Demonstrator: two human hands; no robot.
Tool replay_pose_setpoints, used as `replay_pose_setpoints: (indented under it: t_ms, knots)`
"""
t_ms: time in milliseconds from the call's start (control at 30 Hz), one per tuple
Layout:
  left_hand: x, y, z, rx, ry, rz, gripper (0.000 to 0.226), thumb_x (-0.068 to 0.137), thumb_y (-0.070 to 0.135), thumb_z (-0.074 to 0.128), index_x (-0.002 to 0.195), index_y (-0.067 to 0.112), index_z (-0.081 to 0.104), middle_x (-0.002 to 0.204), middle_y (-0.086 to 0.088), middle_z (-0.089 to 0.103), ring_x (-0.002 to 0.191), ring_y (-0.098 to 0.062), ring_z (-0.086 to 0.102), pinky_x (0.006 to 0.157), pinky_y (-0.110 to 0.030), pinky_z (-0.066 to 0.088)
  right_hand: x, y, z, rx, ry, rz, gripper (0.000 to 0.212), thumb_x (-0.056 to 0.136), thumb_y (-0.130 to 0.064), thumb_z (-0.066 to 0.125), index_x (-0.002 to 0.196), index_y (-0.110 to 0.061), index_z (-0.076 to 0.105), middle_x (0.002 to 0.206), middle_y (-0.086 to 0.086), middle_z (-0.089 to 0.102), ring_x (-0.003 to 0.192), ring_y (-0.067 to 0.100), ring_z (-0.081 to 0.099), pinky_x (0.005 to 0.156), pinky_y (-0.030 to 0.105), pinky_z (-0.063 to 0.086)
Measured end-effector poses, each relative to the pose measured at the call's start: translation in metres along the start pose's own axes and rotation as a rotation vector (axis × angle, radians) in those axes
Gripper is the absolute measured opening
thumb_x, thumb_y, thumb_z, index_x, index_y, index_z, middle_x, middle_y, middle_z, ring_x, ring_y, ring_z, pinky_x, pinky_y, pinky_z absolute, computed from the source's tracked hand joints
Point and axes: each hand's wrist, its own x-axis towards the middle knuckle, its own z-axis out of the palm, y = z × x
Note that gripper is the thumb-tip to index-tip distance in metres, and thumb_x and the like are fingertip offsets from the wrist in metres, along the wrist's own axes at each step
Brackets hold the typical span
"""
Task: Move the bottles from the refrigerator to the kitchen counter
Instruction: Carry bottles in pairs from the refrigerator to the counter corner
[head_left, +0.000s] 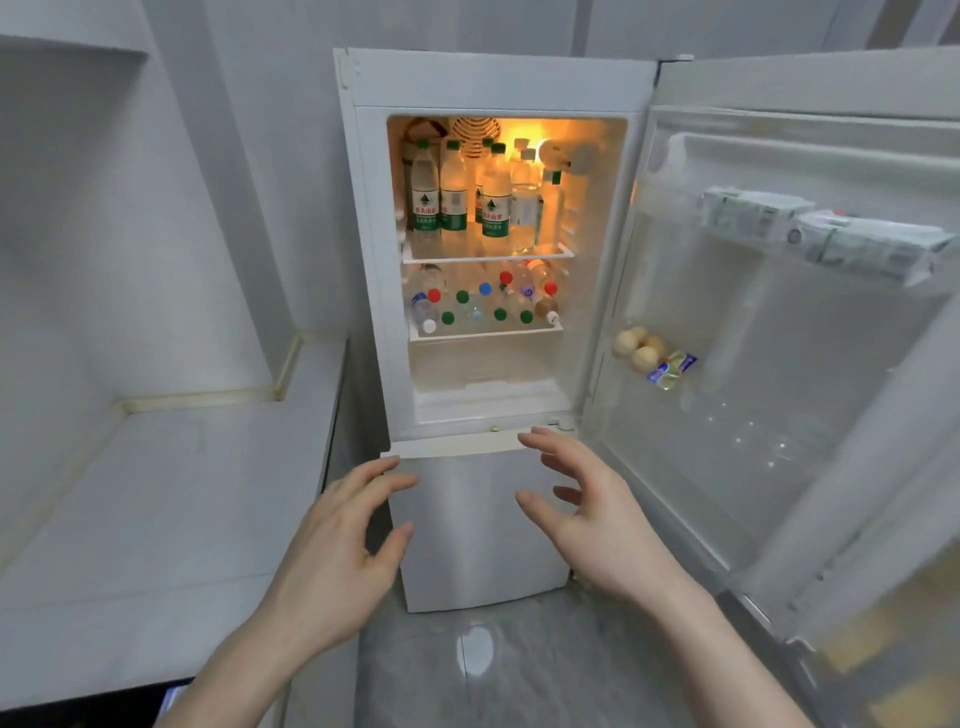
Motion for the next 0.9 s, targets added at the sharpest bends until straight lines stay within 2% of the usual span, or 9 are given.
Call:
replay_pose_setpoints:
  t_ms: [300, 433, 600, 733, 900]
  knots:
    - [0.126, 0.016, 0.027, 0.032, 0.064, -0.027, 0.042, 0.095, 0.036, 0.065, 0.134, 0.046, 0.055, 0.15, 0.031, 0.037, 0.14, 0.001, 0.036, 0.114, -0.024, 0.03, 0.126, 0.042, -0.051, -0.019, -0.018, -0.083, 0.053, 0.094, -0.031, 0.072, 0.136, -0.055, 0.053, 0.148, -0.037, 0.042, 0.13, -0.011, 0.047, 0.105, 0.023, 0.048]
    - [0.174, 0.029, 0.032, 0.034, 0.105, -0.035, 0.041, 0.097, 0.033, 0.064, 0.135, 0.045, 0.055, 0.15, 0.031, 0.036, 0.139, 0.003, 0.034, 0.111, -0.018, 0.025, 0.18, 0.049, -0.072, -0.028, -0.029, -0.134, 0.053, 0.094, -0.03, 0.072, 0.137, -0.054, 0.053, 0.145, -0.037, 0.044, 0.129, -0.011, 0.047, 0.103, 0.021, 0.047]
    - [0.244, 0.03, 0.025, 0.035, 0.112, 0.004, 0.042, 0.097, 0.034, 0.064, 0.137, 0.043, 0.054, 0.149, 0.033, 0.035, 0.136, 0.007, 0.032, 0.115, -0.022, 0.027, 0.244, 0.048, -0.086, -0.012, -0.027, -0.161, 0.053, 0.094, -0.03, 0.072, 0.138, -0.051, 0.053, 0.148, -0.033, 0.045, 0.13, -0.007, 0.049, 0.101, 0.019, 0.047]
    - [0.306, 0.022, 0.018, 0.049, 0.122, 0.057, 0.043, 0.096, 0.034, 0.064, 0.137, 0.043, 0.055, 0.15, 0.029, 0.038, 0.139, 0.001, 0.036, 0.114, -0.023, 0.028, 0.289, 0.049, -0.089, -0.041, -0.001, -0.172, 0.055, 0.094, -0.027, 0.072, 0.14, -0.05, 0.052, 0.147, -0.031, 0.045, 0.129, -0.006, 0.049, 0.103, 0.022, 0.047]
    - [0.388, 0.001, 0.019, -0.017, 0.101, 0.163, 0.045, 0.093, 0.029, 0.068, 0.135, 0.039, 0.057, 0.146, 0.026, 0.044, 0.135, 0.001, 0.043, 0.114, -0.028, 0.036, 0.343, 0.053, -0.085, -0.049, 0.057, -0.164, 0.058, 0.092, -0.027, 0.074, 0.139, -0.053, 0.052, 0.145, -0.031, 0.047, 0.127, -0.004, 0.052, 0.101, 0.024, 0.049]
